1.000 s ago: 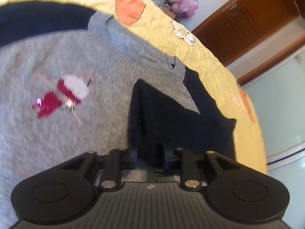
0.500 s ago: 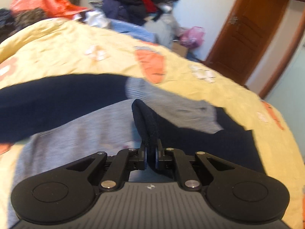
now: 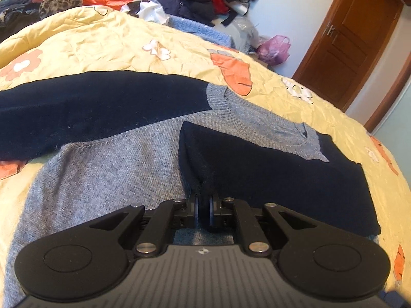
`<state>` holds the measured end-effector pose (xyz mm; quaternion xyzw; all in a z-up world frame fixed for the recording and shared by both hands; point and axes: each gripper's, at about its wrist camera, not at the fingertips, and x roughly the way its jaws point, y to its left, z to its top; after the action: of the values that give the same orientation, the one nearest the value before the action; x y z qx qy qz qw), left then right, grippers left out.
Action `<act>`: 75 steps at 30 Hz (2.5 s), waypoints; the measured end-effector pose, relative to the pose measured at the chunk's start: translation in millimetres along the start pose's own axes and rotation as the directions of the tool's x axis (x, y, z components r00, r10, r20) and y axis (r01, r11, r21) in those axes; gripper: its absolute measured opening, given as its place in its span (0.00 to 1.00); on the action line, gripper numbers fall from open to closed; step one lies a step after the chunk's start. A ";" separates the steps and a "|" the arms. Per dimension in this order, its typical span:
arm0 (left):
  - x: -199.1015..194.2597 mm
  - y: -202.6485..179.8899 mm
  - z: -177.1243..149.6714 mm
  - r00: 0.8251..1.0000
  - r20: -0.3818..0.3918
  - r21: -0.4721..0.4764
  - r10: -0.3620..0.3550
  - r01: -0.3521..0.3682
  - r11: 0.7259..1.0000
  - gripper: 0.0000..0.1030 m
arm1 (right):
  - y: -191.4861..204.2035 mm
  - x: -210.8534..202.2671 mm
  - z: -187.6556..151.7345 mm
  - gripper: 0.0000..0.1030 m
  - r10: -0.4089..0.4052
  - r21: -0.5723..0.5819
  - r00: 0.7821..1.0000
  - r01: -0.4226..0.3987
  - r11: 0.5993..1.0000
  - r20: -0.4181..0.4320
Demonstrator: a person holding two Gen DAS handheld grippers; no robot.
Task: Fold small clothes
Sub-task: 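Grasp the other navy sleeve with the left gripper, then lift the held sleeve and fold it across the sweater body with the left gripper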
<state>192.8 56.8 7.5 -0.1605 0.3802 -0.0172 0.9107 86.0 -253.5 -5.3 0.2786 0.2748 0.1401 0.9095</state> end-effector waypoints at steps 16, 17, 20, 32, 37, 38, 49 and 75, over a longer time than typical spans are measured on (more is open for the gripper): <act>-5.7 15.9 2.5 1.000 0.004 0.009 -0.029 0.029 1.000 0.07 | 17.6 134.8 80.6 0.76 -0.294 -0.434 0.938 0.190 0.881 -0.185; -5.2 19.0 3.5 0.999 0.000 0.000 -0.039 0.039 0.999 0.07 | 17.6 133.6 77.5 0.76 -0.293 -0.458 0.938 0.183 0.870 -0.182; -3.0 25.6 4.2 0.998 0.006 -0.024 -0.062 0.062 0.998 0.08 | 18.8 131.5 67.5 0.79 -0.298 -0.542 0.944 0.179 0.821 -0.141; -92.2 119.1 -7.6 0.981 0.190 -0.228 -0.042 0.085 0.970 0.26 | 20.9 127.5 58.9 0.82 -0.297 -0.546 0.952 0.214 0.810 -0.068; -137.8 243.1 -15.7 0.956 0.262 -0.629 0.135 0.063 0.775 0.55 | 21.1 126.7 57.8 0.82 -0.300 -0.547 0.952 0.219 0.808 -0.061; -143.8 264.7 -17.4 0.951 0.275 -0.683 0.140 0.091 0.725 0.55 | 20.9 126.5 57.8 0.83 -0.299 -0.545 0.952 0.219 0.809 -0.061; -153.7 355.1 -6.6 0.906 0.303 -0.835 0.294 0.104 0.540 0.53 | 19.6 126.0 58.6 0.83 -0.298 -0.543 0.953 0.218 0.811 -0.061; -145.8 356.7 -1.6 0.902 0.194 -0.864 0.385 -0.029 0.503 0.29 | 19.7 123.4 58.7 0.84 -0.286 -0.526 0.956 0.213 0.823 -0.060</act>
<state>55.8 416.9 -2.3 -0.5326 0.1825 0.3099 0.7662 217.8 -212.5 -5.1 -0.0230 0.3230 0.1066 0.9401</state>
